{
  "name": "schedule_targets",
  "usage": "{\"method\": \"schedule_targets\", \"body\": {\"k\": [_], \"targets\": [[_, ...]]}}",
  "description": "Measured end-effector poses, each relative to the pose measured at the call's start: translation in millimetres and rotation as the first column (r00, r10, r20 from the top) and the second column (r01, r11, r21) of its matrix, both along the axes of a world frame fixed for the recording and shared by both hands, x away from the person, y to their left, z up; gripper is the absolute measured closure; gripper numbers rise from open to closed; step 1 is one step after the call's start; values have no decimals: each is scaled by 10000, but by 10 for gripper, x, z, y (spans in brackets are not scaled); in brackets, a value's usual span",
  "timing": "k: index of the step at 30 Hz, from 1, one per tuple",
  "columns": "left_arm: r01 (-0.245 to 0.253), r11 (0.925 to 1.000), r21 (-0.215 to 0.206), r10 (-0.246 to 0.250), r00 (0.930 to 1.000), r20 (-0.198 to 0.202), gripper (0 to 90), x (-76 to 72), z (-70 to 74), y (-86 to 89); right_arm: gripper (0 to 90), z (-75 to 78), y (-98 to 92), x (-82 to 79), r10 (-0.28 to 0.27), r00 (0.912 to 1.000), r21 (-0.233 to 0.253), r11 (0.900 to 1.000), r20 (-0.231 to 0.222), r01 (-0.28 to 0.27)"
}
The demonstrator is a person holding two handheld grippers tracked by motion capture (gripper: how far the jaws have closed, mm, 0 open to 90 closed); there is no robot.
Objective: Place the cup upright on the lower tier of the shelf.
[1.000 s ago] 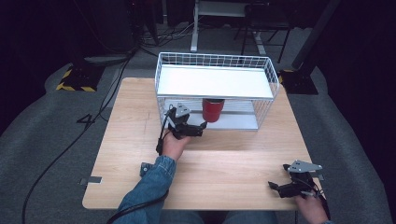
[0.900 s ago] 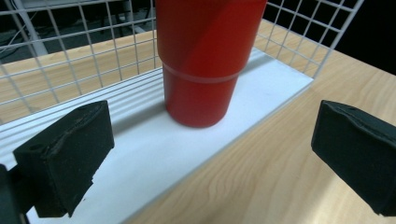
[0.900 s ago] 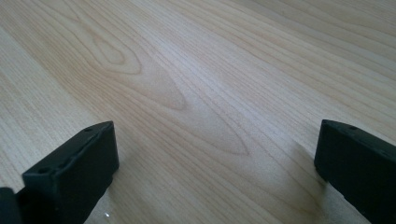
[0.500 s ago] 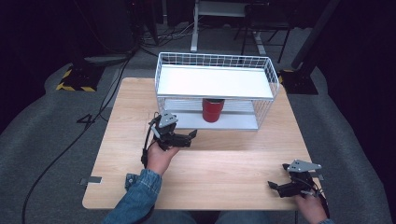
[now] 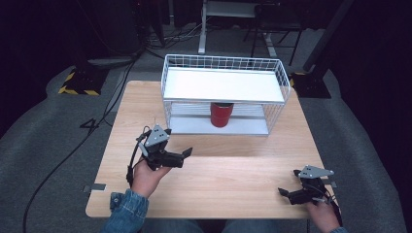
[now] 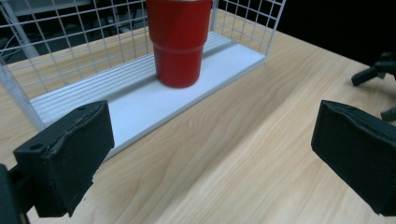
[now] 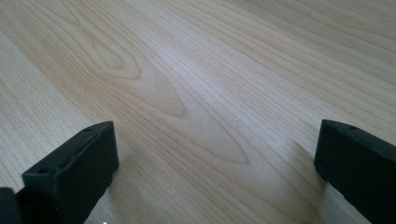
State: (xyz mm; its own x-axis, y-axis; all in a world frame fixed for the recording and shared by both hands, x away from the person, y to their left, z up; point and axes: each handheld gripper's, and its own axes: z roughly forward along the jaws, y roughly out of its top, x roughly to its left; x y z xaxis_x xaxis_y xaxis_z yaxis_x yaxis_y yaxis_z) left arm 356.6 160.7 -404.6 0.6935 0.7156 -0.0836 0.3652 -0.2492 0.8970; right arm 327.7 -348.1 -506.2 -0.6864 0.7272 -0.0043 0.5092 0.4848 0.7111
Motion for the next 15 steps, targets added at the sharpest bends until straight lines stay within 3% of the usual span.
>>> {"method": "schedule_targets", "body": {"k": [3, 6, 10, 14, 15], "targets": [[-94, 10000, 12, 95, 9998, -167, 0, -87, -12, 82, 0, 0, 0, 0, 1, 10000, 0, 10000, 4, -1], [-178, 9995, -247, 166, 9987, -490, 0, -169, -39, 143, 0, 0, 0, -1, 0, 10000, 0, 10000, 0, 0], [-188, 9997, -174, 179, 9987, -474, 0, -256, -67, 185, 0, -1, 0, -10, 1, 10000, 26, 10000, -18, -1], [-337, 9990, 292, 352, 9980, -520, 0, -382, -114, 218, 0, -1, -2, -22, -8, 10000, 21, 10000, -4, 8], [-488, 9972, 571, 524, 9967, -623, 0, -455, -144, 228, 0, -1, -3, -23, 3, 10000, 11, 10000, 0, -3]]}}
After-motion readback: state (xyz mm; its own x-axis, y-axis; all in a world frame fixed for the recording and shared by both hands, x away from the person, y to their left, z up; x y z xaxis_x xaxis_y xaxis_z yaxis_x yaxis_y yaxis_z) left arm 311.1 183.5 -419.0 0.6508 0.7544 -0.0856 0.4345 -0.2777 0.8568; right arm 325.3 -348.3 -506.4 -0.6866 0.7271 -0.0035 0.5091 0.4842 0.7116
